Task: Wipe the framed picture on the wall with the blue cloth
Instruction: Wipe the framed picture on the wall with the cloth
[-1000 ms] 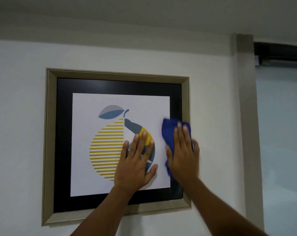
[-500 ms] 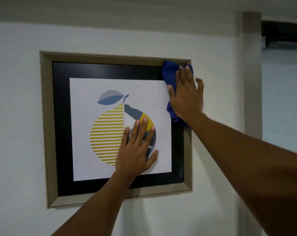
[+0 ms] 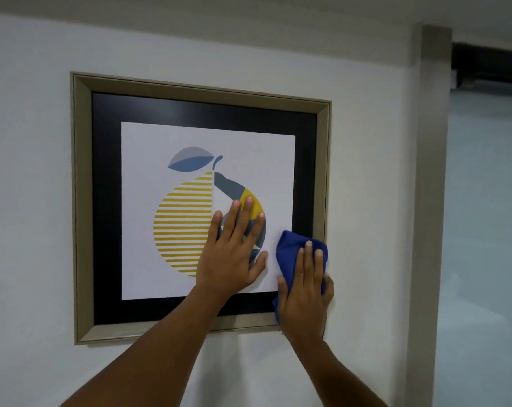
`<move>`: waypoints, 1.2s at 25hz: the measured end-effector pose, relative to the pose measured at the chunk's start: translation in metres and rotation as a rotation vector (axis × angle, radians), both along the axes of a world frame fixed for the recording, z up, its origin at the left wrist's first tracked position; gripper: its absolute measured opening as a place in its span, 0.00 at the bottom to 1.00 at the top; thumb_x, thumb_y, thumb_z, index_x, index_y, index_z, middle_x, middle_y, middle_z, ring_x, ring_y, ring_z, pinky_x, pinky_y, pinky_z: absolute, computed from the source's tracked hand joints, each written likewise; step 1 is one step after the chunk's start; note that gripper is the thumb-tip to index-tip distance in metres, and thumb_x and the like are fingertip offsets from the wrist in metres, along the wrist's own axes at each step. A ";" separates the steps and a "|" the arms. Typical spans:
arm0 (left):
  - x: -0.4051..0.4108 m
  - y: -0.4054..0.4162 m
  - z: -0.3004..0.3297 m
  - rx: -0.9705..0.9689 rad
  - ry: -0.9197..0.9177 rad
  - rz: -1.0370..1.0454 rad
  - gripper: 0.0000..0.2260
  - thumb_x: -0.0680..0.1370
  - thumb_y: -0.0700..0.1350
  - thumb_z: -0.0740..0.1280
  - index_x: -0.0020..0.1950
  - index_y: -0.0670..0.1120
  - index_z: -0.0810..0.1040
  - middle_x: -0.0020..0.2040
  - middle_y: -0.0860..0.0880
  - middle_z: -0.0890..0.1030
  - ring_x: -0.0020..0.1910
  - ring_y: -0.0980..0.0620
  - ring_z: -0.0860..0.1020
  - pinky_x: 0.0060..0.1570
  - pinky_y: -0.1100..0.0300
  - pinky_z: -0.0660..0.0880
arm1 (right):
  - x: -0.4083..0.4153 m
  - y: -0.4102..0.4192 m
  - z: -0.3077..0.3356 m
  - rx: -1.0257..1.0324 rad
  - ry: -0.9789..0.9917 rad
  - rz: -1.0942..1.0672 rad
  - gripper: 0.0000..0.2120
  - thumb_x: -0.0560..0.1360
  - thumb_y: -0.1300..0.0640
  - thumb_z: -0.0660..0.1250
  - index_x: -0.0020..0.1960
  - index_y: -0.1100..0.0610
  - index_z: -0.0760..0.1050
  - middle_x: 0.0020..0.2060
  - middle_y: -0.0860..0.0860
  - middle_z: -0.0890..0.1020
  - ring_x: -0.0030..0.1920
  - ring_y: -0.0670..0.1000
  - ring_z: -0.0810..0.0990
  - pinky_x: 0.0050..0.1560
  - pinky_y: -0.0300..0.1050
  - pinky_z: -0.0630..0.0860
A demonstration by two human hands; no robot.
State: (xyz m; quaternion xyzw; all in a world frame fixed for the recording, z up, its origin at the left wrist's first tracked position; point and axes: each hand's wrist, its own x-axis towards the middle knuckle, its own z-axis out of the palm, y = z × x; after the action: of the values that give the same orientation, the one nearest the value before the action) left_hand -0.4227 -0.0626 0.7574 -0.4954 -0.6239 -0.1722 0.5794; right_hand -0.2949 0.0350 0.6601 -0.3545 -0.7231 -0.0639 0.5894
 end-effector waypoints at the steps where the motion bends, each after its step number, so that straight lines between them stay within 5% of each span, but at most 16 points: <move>1: 0.000 0.000 0.000 0.000 -0.003 -0.003 0.33 0.80 0.60 0.55 0.81 0.46 0.55 0.82 0.41 0.51 0.80 0.39 0.48 0.77 0.40 0.47 | -0.006 -0.004 0.006 -0.033 0.025 0.013 0.33 0.82 0.39 0.45 0.79 0.59 0.56 0.79 0.55 0.58 0.78 0.57 0.55 0.70 0.60 0.62; 6: -0.004 0.000 -0.001 -0.006 0.042 0.025 0.28 0.82 0.55 0.50 0.81 0.45 0.53 0.81 0.40 0.49 0.80 0.38 0.49 0.77 0.38 0.49 | -0.025 -0.023 0.015 -0.057 0.120 0.036 0.31 0.82 0.40 0.44 0.79 0.57 0.51 0.78 0.55 0.56 0.78 0.58 0.54 0.68 0.62 0.62; 12: -0.003 -0.003 -0.001 -0.006 0.024 -0.012 0.28 0.83 0.53 0.52 0.81 0.45 0.52 0.81 0.40 0.51 0.80 0.39 0.48 0.77 0.40 0.47 | 0.019 0.027 0.017 0.288 -0.202 -0.120 0.31 0.82 0.41 0.48 0.79 0.57 0.55 0.78 0.56 0.58 0.78 0.56 0.56 0.74 0.55 0.47; 15: 0.000 -0.003 0.000 -0.012 0.012 -0.010 0.27 0.83 0.53 0.52 0.81 0.45 0.55 0.81 0.40 0.51 0.80 0.39 0.48 0.77 0.40 0.48 | 0.032 0.032 0.033 0.314 -0.245 -0.200 0.30 0.83 0.42 0.46 0.79 0.58 0.57 0.78 0.55 0.59 0.77 0.56 0.59 0.73 0.58 0.50; 23: 0.000 -0.004 -0.002 -0.029 -0.001 -0.023 0.27 0.83 0.54 0.45 0.81 0.45 0.55 0.81 0.40 0.51 0.80 0.38 0.49 0.76 0.38 0.51 | 0.022 0.036 0.230 0.345 -0.060 -0.160 0.27 0.84 0.45 0.48 0.77 0.59 0.61 0.78 0.54 0.60 0.78 0.53 0.55 0.71 0.55 0.50; 26: -0.001 -0.003 -0.002 -0.029 -0.002 -0.025 0.27 0.83 0.53 0.48 0.80 0.45 0.56 0.81 0.40 0.52 0.80 0.38 0.49 0.76 0.37 0.51 | 0.016 0.035 0.210 0.351 0.032 -0.136 0.26 0.84 0.46 0.48 0.77 0.58 0.62 0.78 0.54 0.62 0.78 0.53 0.56 0.71 0.55 0.52; 30: -0.001 -0.002 -0.001 -0.019 0.016 -0.016 0.27 0.82 0.53 0.51 0.80 0.44 0.57 0.81 0.39 0.53 0.80 0.38 0.49 0.76 0.37 0.52 | 0.018 0.026 0.094 0.300 0.019 -0.095 0.26 0.84 0.47 0.51 0.77 0.59 0.62 0.78 0.54 0.62 0.78 0.54 0.57 0.71 0.59 0.56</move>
State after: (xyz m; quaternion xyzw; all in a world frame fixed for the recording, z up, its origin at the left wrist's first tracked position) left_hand -0.4235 -0.0642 0.7560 -0.5071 -0.6168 -0.1671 0.5783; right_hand -0.2768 0.0607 0.7540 -0.2970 -0.6820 -0.1957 0.6390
